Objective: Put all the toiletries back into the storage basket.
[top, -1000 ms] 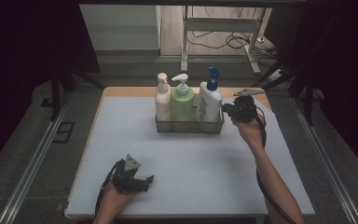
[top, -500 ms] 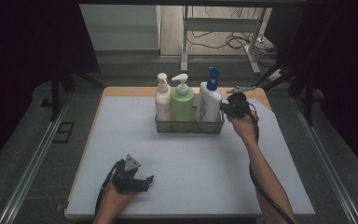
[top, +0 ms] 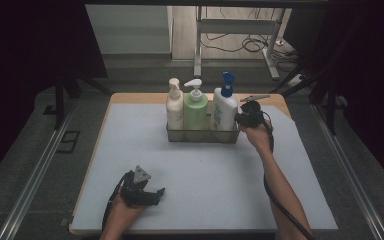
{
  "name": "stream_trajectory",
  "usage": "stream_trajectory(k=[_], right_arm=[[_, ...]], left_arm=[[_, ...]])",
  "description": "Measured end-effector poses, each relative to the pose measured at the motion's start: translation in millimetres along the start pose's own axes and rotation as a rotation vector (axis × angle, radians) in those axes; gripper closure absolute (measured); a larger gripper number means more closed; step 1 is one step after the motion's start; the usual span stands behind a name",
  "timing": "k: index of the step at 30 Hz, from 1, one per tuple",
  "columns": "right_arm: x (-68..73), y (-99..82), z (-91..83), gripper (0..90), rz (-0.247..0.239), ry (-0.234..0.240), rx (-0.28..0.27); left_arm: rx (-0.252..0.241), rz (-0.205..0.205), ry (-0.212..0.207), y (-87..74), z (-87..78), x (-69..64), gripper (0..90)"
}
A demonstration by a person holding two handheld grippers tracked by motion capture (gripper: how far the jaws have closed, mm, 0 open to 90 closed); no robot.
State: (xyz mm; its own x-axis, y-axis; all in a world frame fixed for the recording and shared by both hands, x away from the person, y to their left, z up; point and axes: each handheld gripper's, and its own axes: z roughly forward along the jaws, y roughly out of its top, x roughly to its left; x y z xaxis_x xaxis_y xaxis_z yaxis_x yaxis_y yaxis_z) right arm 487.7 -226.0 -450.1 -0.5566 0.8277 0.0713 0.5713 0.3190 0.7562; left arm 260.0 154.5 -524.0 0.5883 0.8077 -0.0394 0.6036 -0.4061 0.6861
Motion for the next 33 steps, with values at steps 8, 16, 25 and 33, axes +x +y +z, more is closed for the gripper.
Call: stream_trajectory(k=[8,16,25,33], right_arm=[[4.3,-2.8,7.5,88.3,-0.007,0.007,0.021],[6.6,-4.0,11.3,87.8,-0.004,0.011,0.033],[13.7,-3.1,15.1,88.4,-0.022,0.032,0.042],[22.5,-1.2,17.6,89.7,-0.045,0.044,0.051]], left_arm=[[0.0,0.0,0.0,0.0,0.0,0.0,12.2],[0.0,0.0,0.0,0.0,0.0,0.0,12.2],[0.001,0.001,0.001,0.1,0.0,0.1,12.2],[0.002,0.001,0.001,0.1,0.0,0.1,12.2]])
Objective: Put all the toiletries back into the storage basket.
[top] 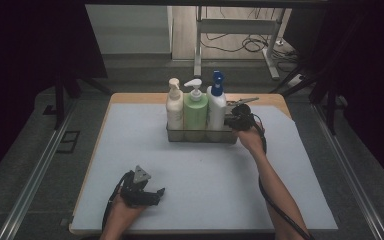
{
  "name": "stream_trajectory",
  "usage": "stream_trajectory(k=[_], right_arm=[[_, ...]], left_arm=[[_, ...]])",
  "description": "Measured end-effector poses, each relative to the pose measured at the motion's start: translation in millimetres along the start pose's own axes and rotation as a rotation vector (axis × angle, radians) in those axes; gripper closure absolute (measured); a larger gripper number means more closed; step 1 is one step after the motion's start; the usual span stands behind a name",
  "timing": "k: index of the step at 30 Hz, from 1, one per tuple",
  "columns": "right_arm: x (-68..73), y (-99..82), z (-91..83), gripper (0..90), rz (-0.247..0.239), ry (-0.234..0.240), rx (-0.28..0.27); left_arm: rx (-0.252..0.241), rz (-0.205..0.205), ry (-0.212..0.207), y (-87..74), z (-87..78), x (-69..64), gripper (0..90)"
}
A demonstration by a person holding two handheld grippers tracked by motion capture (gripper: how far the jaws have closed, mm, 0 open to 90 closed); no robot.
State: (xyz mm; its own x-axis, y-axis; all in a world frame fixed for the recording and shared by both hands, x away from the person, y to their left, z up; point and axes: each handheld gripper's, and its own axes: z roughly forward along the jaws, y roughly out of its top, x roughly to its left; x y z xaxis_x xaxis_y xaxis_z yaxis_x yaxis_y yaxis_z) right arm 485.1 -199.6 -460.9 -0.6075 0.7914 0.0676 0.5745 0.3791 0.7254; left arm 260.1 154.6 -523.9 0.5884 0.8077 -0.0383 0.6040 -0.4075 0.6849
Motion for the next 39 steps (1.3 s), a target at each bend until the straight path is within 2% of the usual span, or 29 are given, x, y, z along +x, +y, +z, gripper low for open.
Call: stream_trajectory(k=[16,19,31,39], right_arm=[[3.7,-0.2,-6.2,90.0,0.016,0.009,-0.002],[5.9,-0.6,-6.6,90.0,0.002,0.008,0.0],[8.0,-3.0,-9.3,89.9,0.0,0.026,-0.001],[5.6,-3.5,-10.9,82.2,0.004,0.02,-0.002]], left_arm=[[0.0,-0.001,-0.001,0.1,0.1,0.1,12.2],[0.0,0.0,0.0,0.1,0.1,0.2,12.2],[-0.001,-0.002,-0.002,0.1,0.2,0.0,12.2],[-0.001,-0.001,-0.001,0.0,0.1,-0.1,12.2]])
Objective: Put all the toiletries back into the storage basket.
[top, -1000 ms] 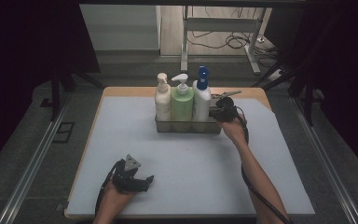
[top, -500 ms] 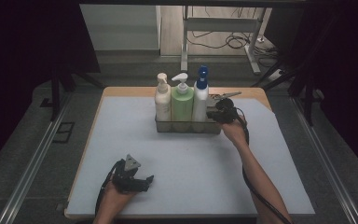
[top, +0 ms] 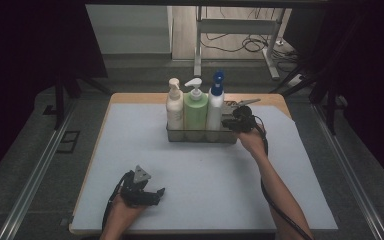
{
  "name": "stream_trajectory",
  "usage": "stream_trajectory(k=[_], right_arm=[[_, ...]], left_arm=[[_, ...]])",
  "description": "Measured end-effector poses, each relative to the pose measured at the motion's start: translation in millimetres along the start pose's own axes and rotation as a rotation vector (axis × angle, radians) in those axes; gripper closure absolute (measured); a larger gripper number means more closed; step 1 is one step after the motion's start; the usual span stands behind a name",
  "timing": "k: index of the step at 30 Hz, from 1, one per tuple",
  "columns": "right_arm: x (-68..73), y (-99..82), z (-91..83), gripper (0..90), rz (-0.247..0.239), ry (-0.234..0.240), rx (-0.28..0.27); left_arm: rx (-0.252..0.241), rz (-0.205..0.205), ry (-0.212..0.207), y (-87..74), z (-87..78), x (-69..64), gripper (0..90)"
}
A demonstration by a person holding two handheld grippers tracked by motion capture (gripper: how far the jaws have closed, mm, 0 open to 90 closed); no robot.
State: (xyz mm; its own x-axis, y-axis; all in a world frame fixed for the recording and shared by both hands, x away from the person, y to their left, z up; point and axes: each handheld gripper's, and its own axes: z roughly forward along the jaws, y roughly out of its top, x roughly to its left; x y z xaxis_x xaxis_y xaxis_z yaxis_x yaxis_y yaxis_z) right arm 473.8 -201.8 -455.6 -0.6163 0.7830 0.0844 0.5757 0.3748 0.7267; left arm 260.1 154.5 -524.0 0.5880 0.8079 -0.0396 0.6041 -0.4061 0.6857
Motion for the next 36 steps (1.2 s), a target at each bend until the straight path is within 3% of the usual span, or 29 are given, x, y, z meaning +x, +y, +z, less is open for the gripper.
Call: stream_trajectory(k=[18,36], right_arm=[[1.6,0.5,-14.3,67.7,-0.011,-0.001,-0.025],[10.2,0.8,-28.7,52.7,-0.052,-0.002,-0.034]], left_arm=[[0.001,0.002,0.001,-0.1,-0.1,0.1,12.2],[-0.001,0.001,0.001,-0.1,0.0,-0.1,12.2]])
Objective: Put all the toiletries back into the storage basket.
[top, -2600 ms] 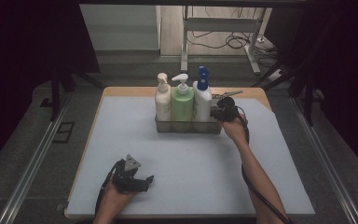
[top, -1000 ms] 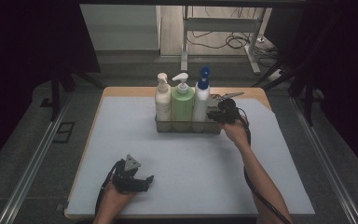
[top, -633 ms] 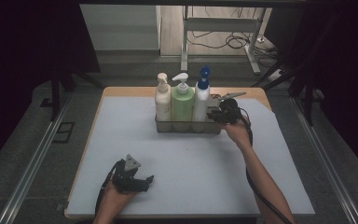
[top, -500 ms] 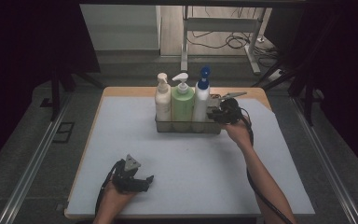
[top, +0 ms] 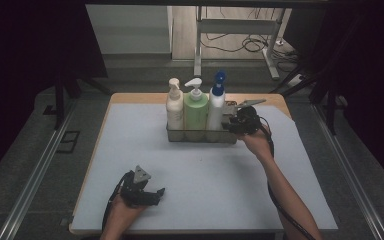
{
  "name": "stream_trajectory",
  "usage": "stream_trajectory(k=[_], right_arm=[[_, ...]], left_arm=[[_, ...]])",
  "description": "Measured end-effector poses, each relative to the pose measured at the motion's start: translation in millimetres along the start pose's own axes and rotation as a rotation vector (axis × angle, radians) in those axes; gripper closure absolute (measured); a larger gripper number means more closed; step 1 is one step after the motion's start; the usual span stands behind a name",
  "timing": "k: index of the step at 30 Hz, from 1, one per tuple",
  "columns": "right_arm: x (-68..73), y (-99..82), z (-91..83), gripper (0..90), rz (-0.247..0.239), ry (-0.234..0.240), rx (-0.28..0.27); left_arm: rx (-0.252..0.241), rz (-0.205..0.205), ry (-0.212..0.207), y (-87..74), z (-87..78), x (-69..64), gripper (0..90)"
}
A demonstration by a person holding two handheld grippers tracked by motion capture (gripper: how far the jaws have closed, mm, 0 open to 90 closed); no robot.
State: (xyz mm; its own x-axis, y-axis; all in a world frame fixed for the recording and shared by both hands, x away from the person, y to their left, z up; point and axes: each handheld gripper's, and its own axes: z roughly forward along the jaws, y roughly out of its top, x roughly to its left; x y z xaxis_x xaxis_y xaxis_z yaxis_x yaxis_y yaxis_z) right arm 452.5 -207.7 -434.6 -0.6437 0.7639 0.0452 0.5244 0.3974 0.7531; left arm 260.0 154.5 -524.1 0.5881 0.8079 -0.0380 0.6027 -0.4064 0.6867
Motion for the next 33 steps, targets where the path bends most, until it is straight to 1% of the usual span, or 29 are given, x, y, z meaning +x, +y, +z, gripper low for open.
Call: stream_trajectory(k=[8,18,26,33], right_arm=[[6.0,0.1,-4.6,45.6,-0.02,0.014,-0.005],[12.0,-1.9,-11.0,38.1,-0.038,0.018,-0.012],[15.3,-7.7,-17.9,33.3,-0.045,0.024,-0.014],[18.5,-16.7,-29.4,28.9,-0.057,0.024,-0.021]], left_arm=[[0.0,0.0,0.0,0.0,0.0,0.0,12.2],[0.0,0.0,0.0,0.0,0.0,0.0,12.2],[0.003,0.005,0.001,0.0,-0.3,0.3,12.2],[0.003,0.004,0.001,0.0,-0.3,0.2,12.2]])
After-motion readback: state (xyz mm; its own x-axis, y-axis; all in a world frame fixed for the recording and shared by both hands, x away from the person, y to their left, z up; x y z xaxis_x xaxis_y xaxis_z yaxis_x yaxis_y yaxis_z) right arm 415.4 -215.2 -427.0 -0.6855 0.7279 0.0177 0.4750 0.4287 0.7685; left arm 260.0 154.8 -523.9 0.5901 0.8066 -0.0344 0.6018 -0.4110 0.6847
